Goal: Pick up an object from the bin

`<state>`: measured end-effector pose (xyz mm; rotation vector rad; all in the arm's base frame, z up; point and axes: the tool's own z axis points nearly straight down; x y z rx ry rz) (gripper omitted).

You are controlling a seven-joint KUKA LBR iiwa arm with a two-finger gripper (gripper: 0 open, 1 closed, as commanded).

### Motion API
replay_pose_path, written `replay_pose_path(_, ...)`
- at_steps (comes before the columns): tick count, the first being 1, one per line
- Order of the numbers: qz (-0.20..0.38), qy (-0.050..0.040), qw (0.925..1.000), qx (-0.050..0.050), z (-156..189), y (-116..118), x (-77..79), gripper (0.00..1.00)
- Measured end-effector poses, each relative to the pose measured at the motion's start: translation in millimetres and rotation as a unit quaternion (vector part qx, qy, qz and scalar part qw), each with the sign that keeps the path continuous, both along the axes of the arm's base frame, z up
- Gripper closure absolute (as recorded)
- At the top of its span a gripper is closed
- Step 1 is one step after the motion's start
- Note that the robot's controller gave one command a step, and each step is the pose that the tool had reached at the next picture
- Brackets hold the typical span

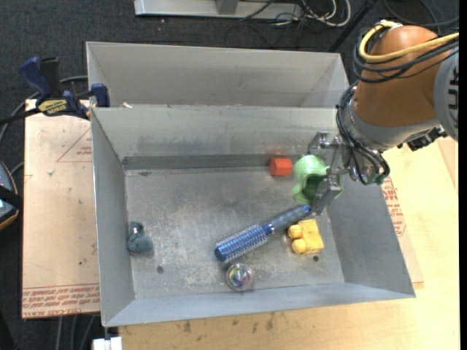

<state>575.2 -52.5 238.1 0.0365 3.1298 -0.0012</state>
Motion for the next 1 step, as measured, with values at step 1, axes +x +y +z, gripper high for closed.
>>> replay_pose_path(1,0.000,0.0040,1.0000,0.000,-4.6,0.3,-1.4,0.00)
